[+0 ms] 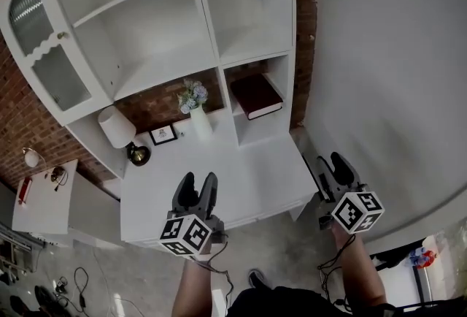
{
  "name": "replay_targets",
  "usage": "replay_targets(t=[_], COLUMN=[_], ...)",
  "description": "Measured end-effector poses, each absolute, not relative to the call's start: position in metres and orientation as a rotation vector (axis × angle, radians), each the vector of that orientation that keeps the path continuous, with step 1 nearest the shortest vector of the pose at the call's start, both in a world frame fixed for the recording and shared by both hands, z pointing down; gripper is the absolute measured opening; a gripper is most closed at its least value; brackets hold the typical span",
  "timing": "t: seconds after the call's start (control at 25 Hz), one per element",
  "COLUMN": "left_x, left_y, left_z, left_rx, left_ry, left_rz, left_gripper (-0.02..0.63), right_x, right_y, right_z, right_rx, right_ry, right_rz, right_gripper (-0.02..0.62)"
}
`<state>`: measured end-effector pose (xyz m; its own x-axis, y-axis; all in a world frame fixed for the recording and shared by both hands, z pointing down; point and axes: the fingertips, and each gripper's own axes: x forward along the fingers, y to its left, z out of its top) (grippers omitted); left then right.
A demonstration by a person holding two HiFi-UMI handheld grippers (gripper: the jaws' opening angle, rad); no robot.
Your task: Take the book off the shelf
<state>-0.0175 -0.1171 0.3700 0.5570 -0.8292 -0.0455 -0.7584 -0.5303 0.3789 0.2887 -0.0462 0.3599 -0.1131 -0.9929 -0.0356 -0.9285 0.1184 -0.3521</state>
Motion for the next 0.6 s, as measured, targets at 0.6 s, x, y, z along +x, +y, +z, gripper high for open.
replay_targets(t=[0.6], left_x=[-0.052], left_y=[-0.179], left_z=[0.447], left_rx=[2.152], left_ry=[-1.09], left_rz=[-0.423], left_gripper=[0.268], right_x=[0.272], right_y=[-0.122], right_z=[0.409], right_rx=[-1.648], right_ry=[1.867], right_rz=[-0.768], right_gripper=[0.208])
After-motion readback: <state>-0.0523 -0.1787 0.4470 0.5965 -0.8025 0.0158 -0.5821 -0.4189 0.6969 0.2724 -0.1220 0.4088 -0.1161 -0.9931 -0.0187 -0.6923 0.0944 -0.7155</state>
